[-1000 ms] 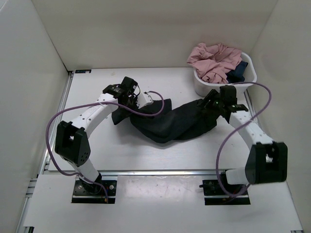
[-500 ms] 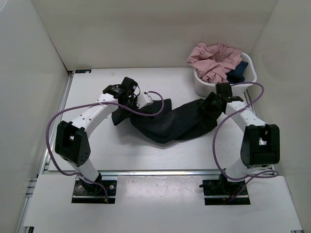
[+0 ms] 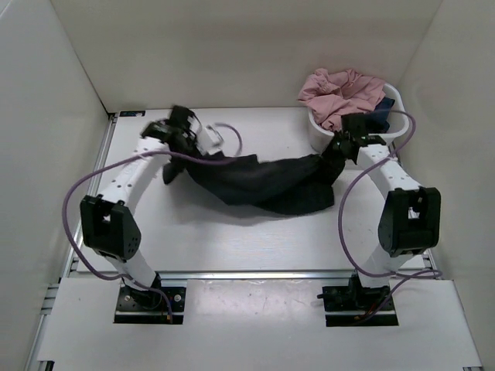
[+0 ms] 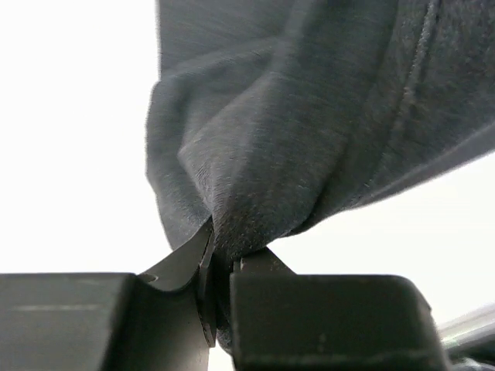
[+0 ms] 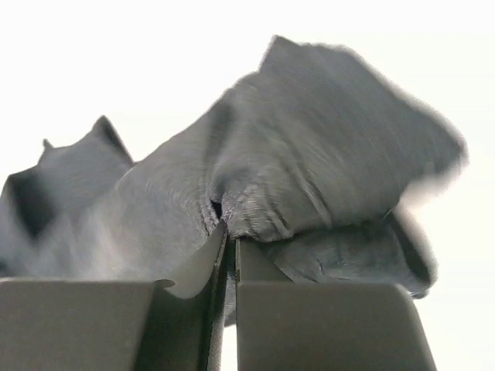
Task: Fold and stack the trousers
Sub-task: Flatten the trousers out
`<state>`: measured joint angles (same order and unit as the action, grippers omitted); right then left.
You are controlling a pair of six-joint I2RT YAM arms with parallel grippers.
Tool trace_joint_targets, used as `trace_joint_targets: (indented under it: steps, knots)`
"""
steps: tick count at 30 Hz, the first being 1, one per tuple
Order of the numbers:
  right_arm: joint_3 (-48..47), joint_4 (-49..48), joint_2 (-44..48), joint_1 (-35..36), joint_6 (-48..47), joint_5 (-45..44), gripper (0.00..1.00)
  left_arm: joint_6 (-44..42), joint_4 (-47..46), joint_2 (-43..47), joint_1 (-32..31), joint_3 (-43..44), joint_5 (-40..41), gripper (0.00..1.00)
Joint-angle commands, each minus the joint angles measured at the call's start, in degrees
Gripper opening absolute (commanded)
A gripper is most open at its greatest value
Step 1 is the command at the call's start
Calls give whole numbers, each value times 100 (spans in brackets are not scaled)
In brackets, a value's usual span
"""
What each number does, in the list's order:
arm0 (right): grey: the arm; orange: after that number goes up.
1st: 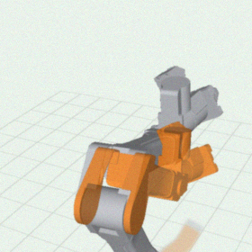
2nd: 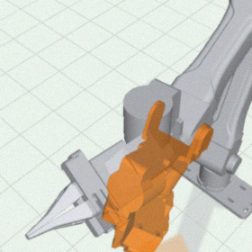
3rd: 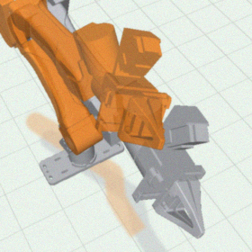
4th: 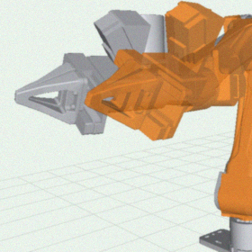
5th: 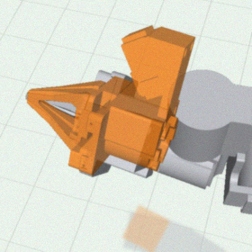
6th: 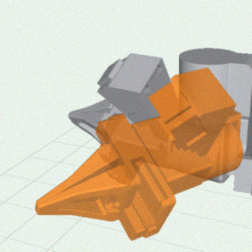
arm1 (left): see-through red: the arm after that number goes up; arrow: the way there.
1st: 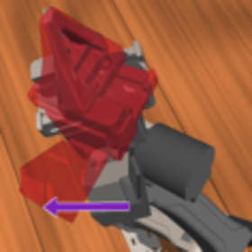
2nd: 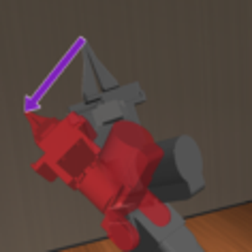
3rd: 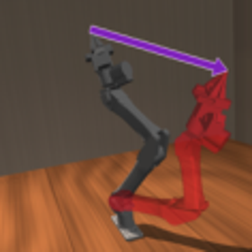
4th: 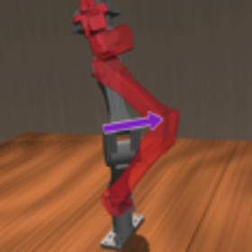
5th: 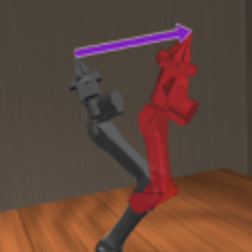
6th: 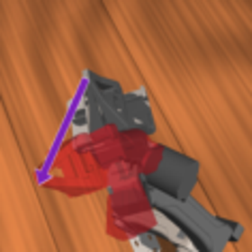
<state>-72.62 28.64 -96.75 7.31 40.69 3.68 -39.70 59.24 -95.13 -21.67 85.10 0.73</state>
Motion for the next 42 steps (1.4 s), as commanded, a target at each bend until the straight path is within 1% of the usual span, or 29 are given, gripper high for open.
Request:
trace_joint_targets:
  steps: [1, 2, 3, 5, 7, 9, 10, 11, 12, 13, 14, 15, 16, 17, 18, 19, 20, 21, 22, 23, 25, 27, 30, 32, 34, 35, 38, 39, 42]
  knots:
    - [-937, 114, 910, 288, -447, 562, 0, -510, -80, 645, 1242, 1523, 578, 14]
    - [-1025, 246, 1104, 419, -448, 650, 0, -608, 16, 645, 1610, 2354, 508, 14]
    - [-1026, 308, 1515, 481, -448, 730, 0, -722, 139, 645, 1709, 2745, 455, 14]
    - [-869, 466, 1912, 543, -448, 844, 0, -1072, 438, 584, 1710, 3291, 306, 14]
    - [-448, 686, 2361, 543, -448, 845, 0, -1337, 605, 531, 1710, 3452, 25, 14]
    - [-227, 686, 2520, 543, -518, 915, 0, -1715, 606, 453, 1657, 2946, -422, 17]
    - [-226, 739, 2521, 543, -587, 976, 0, -1803, 606, 199, 1605, 2820, -520, 21]
    - [-287, 739, 2460, 543, -745, 1072, 0, -1865, 606, -21, 1605, 2819, -635, 31]
    - [-401, 817, 2224, 543, -833, 1186, 0, -1866, 667, -284, 1605, 2976, -888, 34]
    - [-637, 966, 2083, 543, -904, 1475, 0, -1866, 667, -948, 1605, 3212, -986, 36]
    - [-700, 968, 1846, 596, -974, 1625, 0, -1657, 667, -1337, 1605, 3510, -1039, 39]
    - [-701, 968, 1766, 596, -975, 1749, 0, -1524, 667, -1768, 1605, 4297, -1040, 45]
    - [-701, 968, 1704, 596, -975, 1863, 0, -1331, 589, -2659, 1605, 4722, -927, 47]
    - [-701, 968, 1634, 596, -975, 1942, 0, -1155, 588, -3086, 1605, 5118, -795, 52]
    - [-701, 968, 1633, 596, -1027, 1943, 0, -832, 493, -3691, 1605, 5644, -472, 63]
    - [-701, 968, 1633, 596, -1028, 1848, 0, -681, 318, -3845, 1552, 5727, -277, 68]
    - [-701, 968, 1694, 596, -1028, 1777, 0, -540, 203, -3846, 1552, 5676, -119, 74]
    - [-640, 968, 1694, 596, -1028, 1698, 0, -269, 97, -3846, 1552, 5310, -56, 80]
    - [-639, 968, 1773, 544, -1028, 1619, 0, -153, -52, -3463, 1552, 4993, -56, 100]
    - [-544, 968, 1826, 543, -1028, 1566, 0, -56, -375, -3207, 1621, 4651, -56, 100]
    - [-464, 968, 1879, 543, -1028, 1487, 0, 111, -589, -2506, 1797, 3835, -56, 100]
    - [-385, 968, 1879, 491, -1028, 1355, 0, 321, -589, -2143, 1973, 3524, 119, 100]
    - [-235, 968, 1932, 298, -966, 1354, 0, 445, -440, -1475, 2508, 2856, 120, 100]
    - [-165, 915, 2045, 104, -966, 1354, 0, 446, -440, -1036, 2913, 2005, 67, 100]
    - [-94, 915, 2124, -63, -966, 1354, 0, 446, -492, -859, 3159, 1390, 67, 96]
    - [-34, 915, 2186, -63, -1027, 1354, 0, 446, -710, -788, 3334, 786, 146, 95]
    - [-33, 1134, 2187, -116, -1316, 1354, 0, 314, -1142, -726, 3389, -60, 426, 95]
    - [-33, 1196, 2187, -168, -1379, 1415, 0, 262, -1387, -778, 3389, -168, 497, 95]
    - [-33, 1511, 2248, -379, -1616, 1530, 0, 261, -1547, -936, 3442, -319, 420, 95]
